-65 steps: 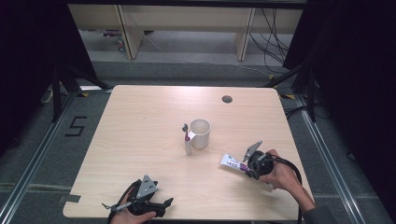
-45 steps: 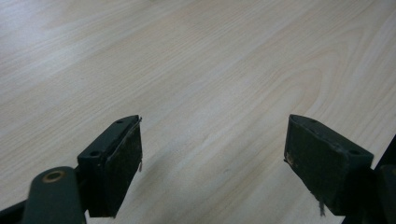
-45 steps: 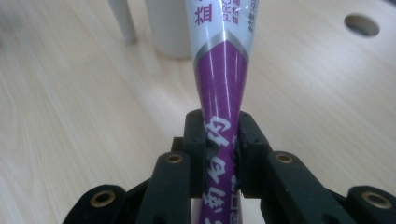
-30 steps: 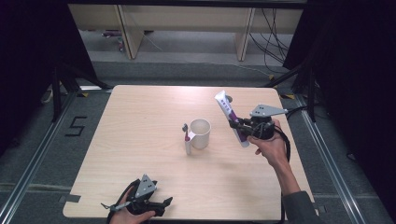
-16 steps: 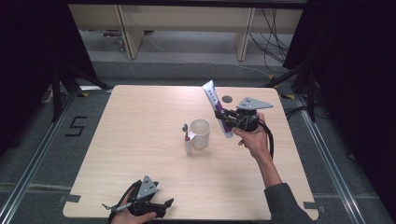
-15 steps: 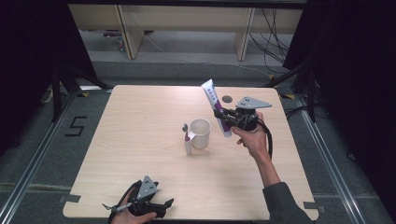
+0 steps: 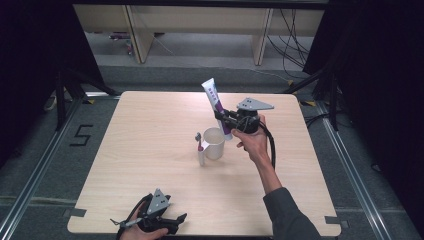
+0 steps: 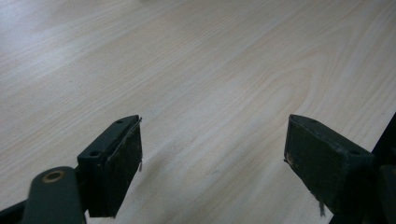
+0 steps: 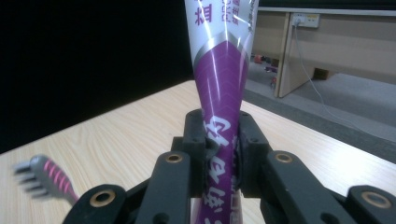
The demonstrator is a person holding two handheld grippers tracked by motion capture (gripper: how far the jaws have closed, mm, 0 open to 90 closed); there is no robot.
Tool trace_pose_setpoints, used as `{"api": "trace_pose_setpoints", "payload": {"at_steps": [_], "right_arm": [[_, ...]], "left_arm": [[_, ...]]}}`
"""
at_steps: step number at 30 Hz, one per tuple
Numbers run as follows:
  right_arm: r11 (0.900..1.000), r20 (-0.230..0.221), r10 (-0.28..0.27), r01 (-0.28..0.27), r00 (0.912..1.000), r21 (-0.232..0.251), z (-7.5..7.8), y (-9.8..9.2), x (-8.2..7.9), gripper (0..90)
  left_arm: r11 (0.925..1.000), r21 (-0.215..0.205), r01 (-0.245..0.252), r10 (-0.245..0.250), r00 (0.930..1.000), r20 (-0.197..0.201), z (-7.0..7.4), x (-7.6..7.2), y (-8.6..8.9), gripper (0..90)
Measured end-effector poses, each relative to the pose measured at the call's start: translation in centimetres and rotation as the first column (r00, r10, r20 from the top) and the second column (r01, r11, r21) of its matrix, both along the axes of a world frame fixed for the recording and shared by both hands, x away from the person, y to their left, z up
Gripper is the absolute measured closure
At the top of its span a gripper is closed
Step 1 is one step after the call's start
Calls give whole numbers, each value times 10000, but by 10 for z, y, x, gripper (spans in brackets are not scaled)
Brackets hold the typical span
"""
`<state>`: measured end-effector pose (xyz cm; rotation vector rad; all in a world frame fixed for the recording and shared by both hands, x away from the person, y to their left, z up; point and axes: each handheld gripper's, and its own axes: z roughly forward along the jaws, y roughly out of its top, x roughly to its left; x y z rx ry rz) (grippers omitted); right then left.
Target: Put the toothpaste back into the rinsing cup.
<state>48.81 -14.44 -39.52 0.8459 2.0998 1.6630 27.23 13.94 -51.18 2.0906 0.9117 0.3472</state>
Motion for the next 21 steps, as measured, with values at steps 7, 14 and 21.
{"api": "trace_pose_setpoints", "payload": {"at_steps": [7, 14, 21], "right_arm": [[9998, -79, -119, 120, 9999, 126, -7, 10, 6, 779], [9997, -50, -101, 102, 9999, 219, -14, 17, 10, 778], [9999, -128, -104, 105, 9999, 75, -22, 21, 11, 777]], "left_arm": [[10000, 57, 65, -65, 10000, 37, 1, 0, 2, 189], [10000, 10, 15, -15, 10000, -24, 0, 0, 0, 189], [10000, 12, 49, -49, 10000, -2, 0, 0, 0, 189]]}}
